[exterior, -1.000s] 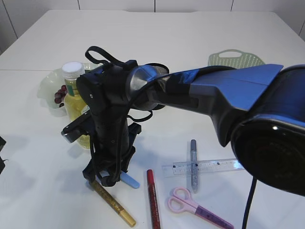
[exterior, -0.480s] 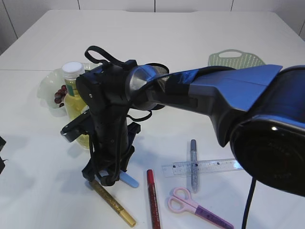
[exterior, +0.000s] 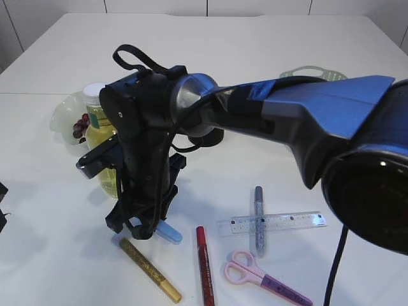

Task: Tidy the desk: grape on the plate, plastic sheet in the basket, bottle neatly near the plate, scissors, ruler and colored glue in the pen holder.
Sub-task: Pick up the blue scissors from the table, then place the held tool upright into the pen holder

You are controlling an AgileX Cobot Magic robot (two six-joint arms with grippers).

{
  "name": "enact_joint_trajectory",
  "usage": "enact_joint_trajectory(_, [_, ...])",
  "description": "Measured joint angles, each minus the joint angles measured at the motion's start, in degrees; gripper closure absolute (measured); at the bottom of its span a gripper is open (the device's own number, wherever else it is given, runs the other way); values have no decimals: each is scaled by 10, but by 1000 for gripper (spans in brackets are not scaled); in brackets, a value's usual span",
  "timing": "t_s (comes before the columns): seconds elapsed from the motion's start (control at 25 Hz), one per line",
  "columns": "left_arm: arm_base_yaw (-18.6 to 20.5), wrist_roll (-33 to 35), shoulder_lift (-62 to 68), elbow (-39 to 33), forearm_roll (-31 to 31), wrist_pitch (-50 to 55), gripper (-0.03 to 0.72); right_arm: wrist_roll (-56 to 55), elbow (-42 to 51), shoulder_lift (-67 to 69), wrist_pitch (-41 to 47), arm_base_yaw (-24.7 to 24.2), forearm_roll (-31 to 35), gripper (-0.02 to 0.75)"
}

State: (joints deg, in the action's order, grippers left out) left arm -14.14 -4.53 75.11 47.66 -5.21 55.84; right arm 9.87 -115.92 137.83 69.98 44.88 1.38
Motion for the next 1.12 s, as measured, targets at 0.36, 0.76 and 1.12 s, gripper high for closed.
enact_joint_trajectory(0.36, [0,0,0,0,0,0,379,0,28,-54,0,0,0,545])
enact_joint_trajectory(0.76, [0,0,0,0,0,-7,379,-9,58,-132,0,-17,-1,545])
enact_joint_trajectory(1.12, [0,0,0,0,0,-7,379,-10,58,-182,2,-139,34,545])
